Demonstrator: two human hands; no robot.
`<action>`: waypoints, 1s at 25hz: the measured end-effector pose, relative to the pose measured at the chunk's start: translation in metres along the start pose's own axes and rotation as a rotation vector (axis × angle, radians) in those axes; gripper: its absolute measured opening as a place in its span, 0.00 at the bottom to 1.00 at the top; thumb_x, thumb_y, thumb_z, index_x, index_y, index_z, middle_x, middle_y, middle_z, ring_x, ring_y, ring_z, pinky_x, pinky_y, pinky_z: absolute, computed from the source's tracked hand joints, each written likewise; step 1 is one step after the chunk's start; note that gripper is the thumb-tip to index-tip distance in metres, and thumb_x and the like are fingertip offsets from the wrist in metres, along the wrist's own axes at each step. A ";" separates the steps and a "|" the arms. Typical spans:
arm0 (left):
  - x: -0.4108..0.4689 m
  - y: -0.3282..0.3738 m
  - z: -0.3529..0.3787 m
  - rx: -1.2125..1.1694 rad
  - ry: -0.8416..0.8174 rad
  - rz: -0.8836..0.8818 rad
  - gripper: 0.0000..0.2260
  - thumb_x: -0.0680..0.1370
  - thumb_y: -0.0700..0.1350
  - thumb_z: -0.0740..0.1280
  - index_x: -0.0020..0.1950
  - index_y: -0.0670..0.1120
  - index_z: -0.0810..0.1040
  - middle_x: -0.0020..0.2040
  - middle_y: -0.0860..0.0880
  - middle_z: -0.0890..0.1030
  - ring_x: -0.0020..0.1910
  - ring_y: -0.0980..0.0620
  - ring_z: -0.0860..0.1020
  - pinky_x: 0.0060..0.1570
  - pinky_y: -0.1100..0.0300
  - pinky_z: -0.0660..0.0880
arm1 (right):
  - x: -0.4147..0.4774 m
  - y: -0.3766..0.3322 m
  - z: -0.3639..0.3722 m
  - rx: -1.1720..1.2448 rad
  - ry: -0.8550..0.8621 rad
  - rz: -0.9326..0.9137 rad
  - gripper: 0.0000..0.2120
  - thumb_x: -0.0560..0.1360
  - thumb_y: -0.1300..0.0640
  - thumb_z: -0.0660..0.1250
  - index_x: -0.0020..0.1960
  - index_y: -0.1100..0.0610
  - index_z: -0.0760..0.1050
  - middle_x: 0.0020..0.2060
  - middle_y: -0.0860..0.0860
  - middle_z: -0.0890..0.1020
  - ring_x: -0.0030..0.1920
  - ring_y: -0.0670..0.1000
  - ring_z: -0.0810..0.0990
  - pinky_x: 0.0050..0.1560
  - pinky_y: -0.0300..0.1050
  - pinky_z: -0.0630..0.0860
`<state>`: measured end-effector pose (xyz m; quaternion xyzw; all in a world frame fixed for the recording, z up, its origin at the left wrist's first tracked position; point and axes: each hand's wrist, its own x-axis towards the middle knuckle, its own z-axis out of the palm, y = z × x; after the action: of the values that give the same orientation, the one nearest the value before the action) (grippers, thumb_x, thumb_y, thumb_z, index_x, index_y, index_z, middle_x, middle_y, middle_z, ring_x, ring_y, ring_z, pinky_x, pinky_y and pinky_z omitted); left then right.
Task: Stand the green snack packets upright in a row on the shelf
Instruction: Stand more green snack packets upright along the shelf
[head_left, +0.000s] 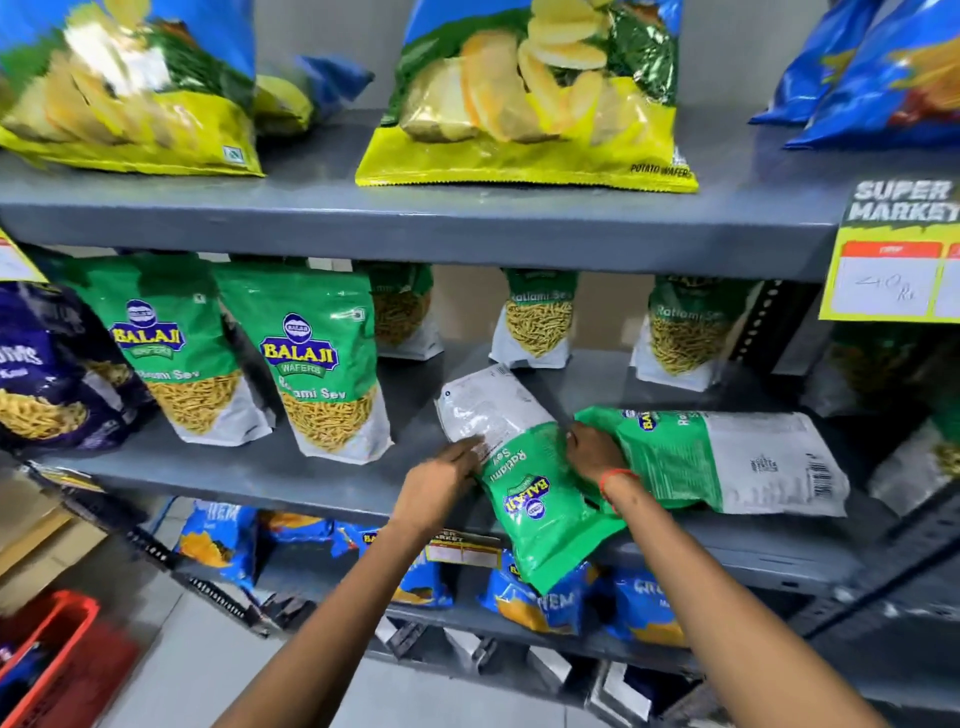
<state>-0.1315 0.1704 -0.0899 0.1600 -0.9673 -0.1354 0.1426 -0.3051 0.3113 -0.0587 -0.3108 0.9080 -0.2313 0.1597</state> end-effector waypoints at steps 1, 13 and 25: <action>-0.002 0.002 -0.001 0.008 0.046 0.031 0.20 0.68 0.43 0.68 0.60 0.48 0.75 0.66 0.49 0.77 0.58 0.46 0.79 0.45 0.50 0.81 | 0.004 0.001 -0.002 0.012 -0.016 0.012 0.15 0.78 0.63 0.55 0.59 0.66 0.75 0.59 0.67 0.79 0.59 0.64 0.78 0.56 0.49 0.74; 0.054 0.005 -0.054 -0.583 0.419 -0.312 0.06 0.76 0.38 0.63 0.52 0.39 0.73 0.46 0.39 0.83 0.46 0.46 0.81 0.41 0.61 0.68 | 0.026 0.017 -0.040 1.122 -0.128 0.325 0.14 0.63 0.49 0.76 0.39 0.59 0.77 0.27 0.54 0.83 0.31 0.49 0.82 0.39 0.43 0.81; 0.111 -0.027 -0.053 -1.025 -0.061 -0.408 0.22 0.68 0.24 0.67 0.48 0.50 0.69 0.47 0.50 0.77 0.52 0.51 0.75 0.43 0.67 0.79 | 0.048 -0.011 -0.053 0.822 -0.061 0.055 0.13 0.73 0.72 0.62 0.54 0.60 0.72 0.39 0.53 0.78 0.38 0.47 0.75 0.37 0.34 0.76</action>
<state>-0.2077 0.0962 -0.0230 0.2501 -0.7307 -0.6184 0.1449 -0.3593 0.2899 -0.0159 -0.2036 0.7428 -0.5609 0.3036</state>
